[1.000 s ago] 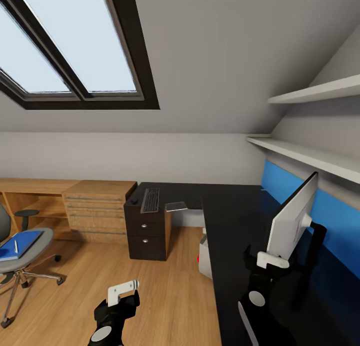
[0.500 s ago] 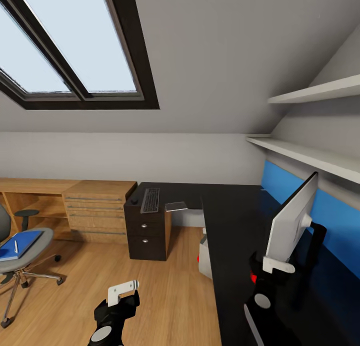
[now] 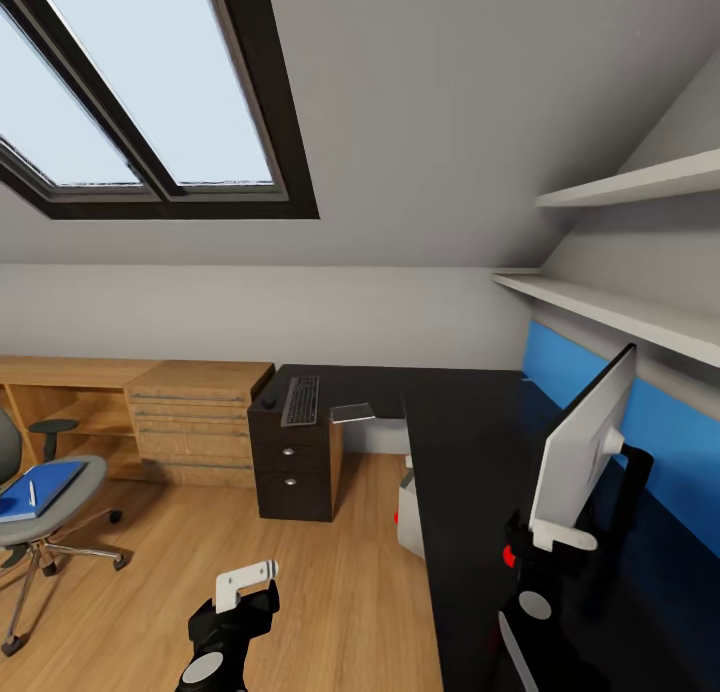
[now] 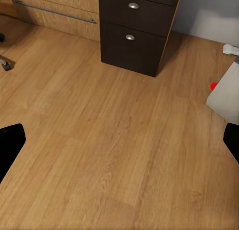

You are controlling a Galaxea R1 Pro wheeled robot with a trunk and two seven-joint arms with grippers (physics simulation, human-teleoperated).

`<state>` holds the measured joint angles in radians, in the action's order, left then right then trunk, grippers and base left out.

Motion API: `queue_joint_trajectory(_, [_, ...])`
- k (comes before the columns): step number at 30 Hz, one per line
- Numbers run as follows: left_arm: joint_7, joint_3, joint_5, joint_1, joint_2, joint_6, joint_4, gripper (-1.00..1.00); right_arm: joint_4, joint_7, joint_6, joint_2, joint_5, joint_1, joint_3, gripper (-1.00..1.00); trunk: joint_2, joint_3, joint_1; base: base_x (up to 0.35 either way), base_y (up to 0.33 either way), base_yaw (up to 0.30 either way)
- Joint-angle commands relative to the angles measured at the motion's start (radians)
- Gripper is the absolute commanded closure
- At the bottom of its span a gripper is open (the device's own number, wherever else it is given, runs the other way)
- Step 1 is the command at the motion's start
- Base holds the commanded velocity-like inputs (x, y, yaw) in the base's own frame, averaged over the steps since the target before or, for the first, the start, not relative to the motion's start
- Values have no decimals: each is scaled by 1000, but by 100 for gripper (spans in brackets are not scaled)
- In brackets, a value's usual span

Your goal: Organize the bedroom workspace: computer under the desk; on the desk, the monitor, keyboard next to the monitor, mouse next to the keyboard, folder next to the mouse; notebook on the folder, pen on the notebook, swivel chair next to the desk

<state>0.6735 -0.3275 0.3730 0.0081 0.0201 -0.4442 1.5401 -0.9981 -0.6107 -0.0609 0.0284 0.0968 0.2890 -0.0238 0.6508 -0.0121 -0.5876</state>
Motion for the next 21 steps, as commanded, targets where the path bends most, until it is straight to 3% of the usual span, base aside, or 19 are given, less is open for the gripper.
queue_joint_trajectory(1, [7,-1,7,0,0,-2,2,-100,1,-1,-1,0,8,1,-8,-100,1,-1,0,0,0,0])
queue_joint_trajectory(10, [6,-1,7,0,0,-2,2,-100,1,2,-1,-1,7,2,-27,-100,1,-1,0,-27,0,0])
queue_joint_trajectory(21, [6,-1,8,0,0,-2,2,-100,2,2,-1,-1,7,2,-27,-100,1,-1,0,-302,0,0])
